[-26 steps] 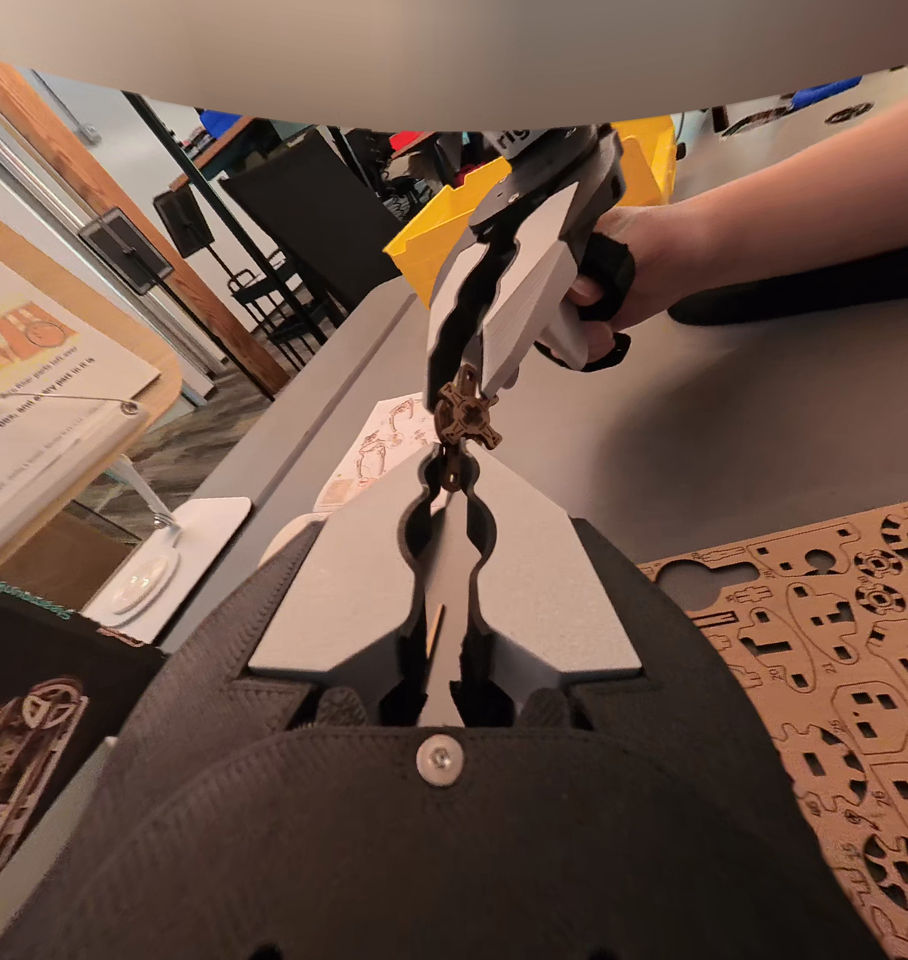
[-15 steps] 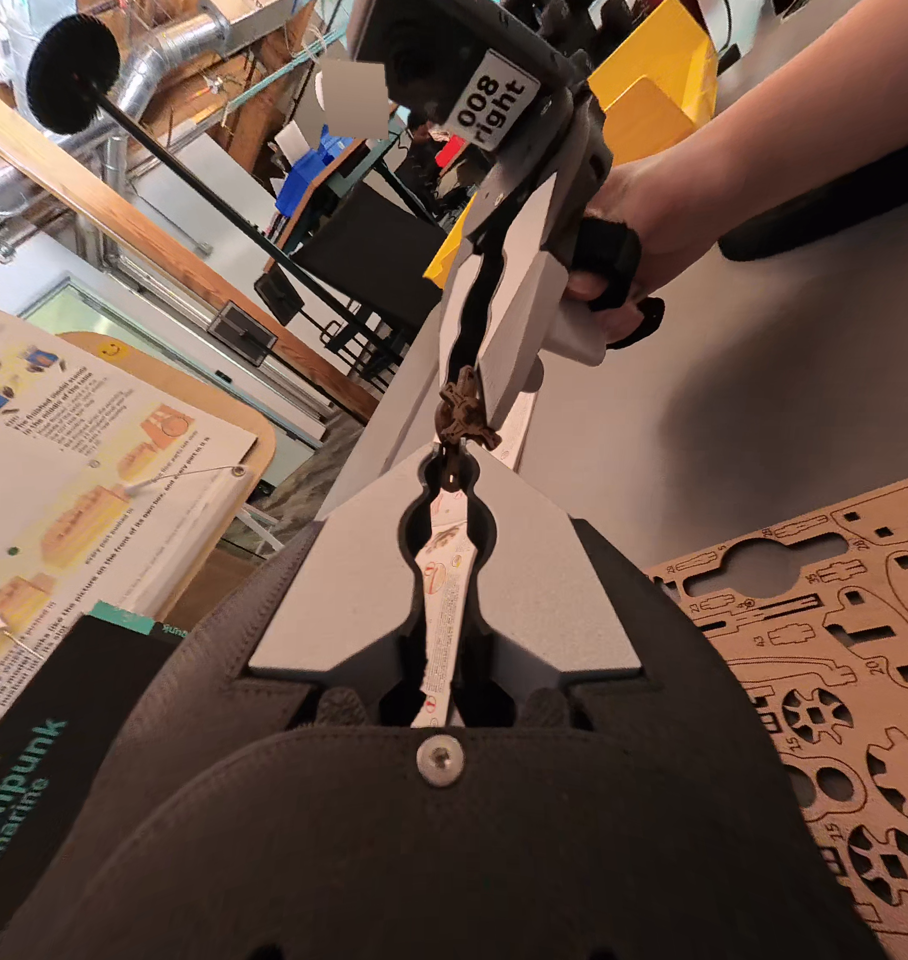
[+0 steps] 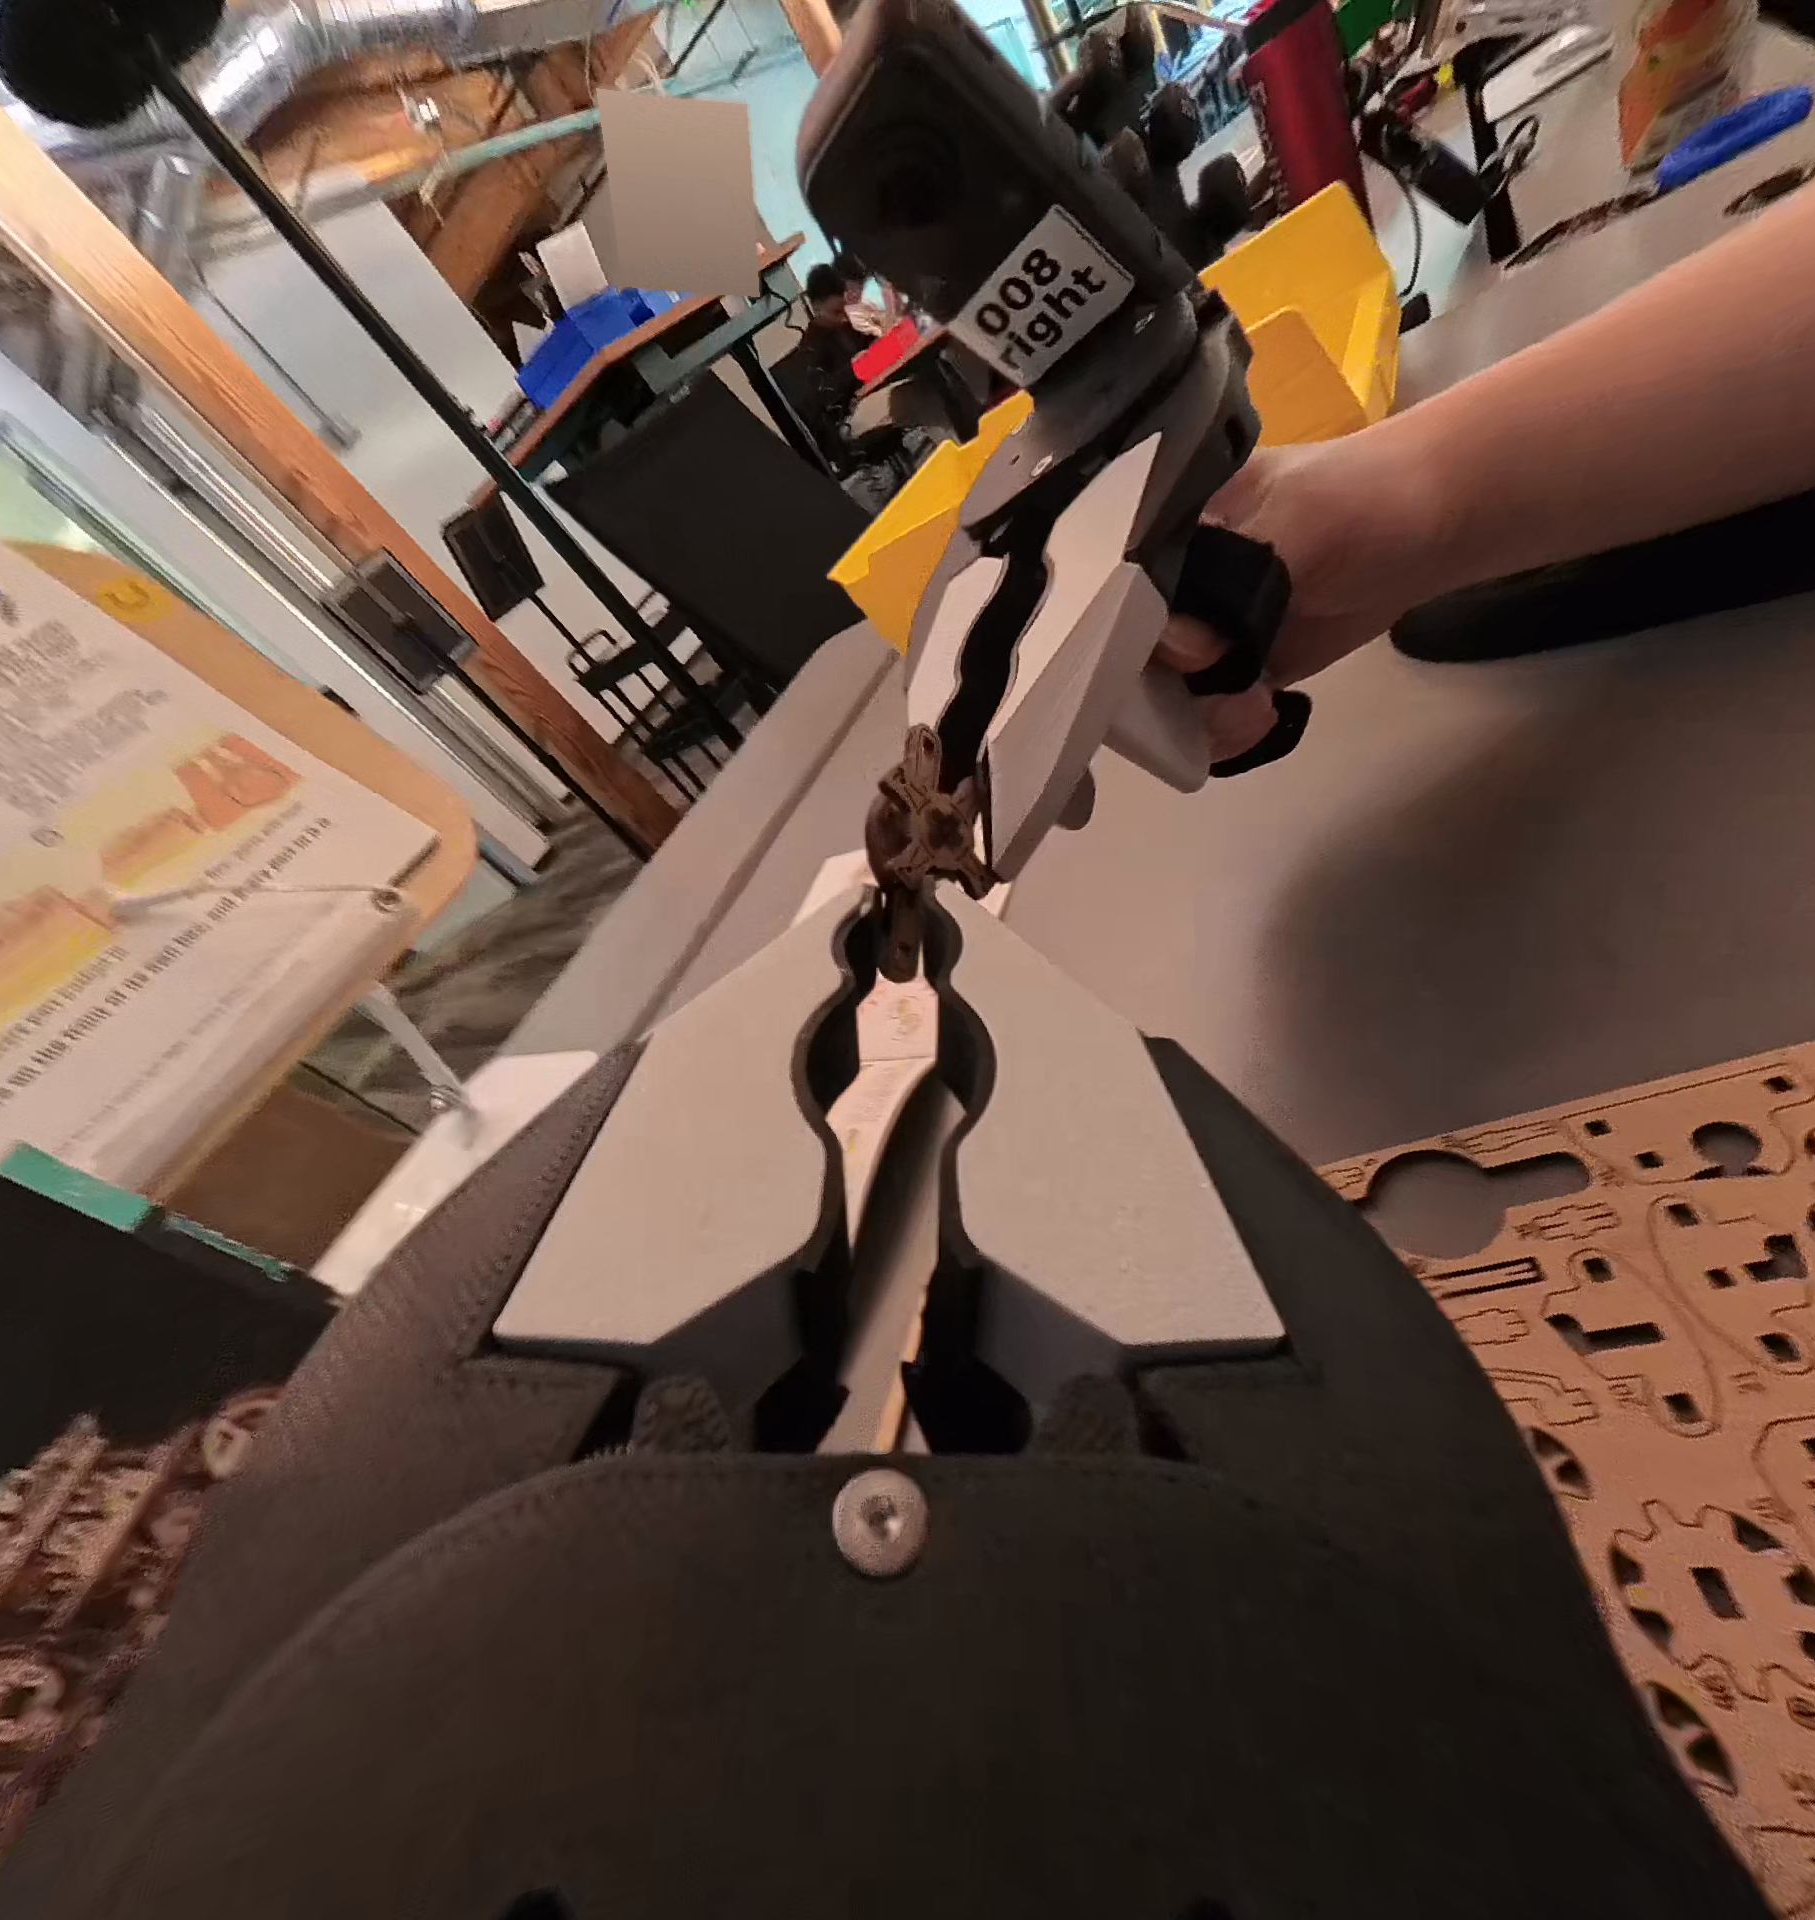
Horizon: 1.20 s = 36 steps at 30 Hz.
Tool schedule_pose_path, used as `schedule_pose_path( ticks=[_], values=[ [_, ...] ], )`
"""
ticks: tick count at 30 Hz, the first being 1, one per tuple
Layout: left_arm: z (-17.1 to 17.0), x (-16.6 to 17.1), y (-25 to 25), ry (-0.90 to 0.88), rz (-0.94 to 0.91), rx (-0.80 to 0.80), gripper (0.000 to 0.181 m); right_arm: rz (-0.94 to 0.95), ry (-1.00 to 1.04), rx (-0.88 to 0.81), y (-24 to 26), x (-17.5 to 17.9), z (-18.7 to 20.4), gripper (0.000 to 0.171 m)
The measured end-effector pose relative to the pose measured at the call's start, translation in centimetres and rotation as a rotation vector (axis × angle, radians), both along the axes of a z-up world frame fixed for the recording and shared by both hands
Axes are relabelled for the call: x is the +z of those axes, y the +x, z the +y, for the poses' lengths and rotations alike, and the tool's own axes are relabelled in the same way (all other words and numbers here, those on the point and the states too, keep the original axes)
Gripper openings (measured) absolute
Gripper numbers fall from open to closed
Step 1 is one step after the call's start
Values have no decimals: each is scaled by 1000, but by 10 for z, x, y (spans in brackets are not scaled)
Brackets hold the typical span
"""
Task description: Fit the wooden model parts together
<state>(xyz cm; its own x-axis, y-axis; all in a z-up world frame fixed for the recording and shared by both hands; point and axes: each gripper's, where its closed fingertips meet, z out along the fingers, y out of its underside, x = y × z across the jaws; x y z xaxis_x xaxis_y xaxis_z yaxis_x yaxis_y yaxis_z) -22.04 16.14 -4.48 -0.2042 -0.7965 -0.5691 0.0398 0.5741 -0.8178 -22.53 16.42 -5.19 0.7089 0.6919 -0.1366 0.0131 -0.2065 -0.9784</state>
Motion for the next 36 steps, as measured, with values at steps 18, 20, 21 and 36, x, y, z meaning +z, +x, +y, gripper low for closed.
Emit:
schedule_pose_path(
  ticks=[18,20,21,36],
  values=[
    [0,-7,4,-306,130,-36,3,160,-70,24,7,3,1,10],
    [-1,-9,4,-298,138,-32,4,164,-76,25,6,2,2,9],
    [-1,-9,4,-302,144,-33,4,172,-82,30,6,2,2,8],
    [7,-7,6,-614,220,-63,11,366,-144,21,12,10,8,7]
  ],
)
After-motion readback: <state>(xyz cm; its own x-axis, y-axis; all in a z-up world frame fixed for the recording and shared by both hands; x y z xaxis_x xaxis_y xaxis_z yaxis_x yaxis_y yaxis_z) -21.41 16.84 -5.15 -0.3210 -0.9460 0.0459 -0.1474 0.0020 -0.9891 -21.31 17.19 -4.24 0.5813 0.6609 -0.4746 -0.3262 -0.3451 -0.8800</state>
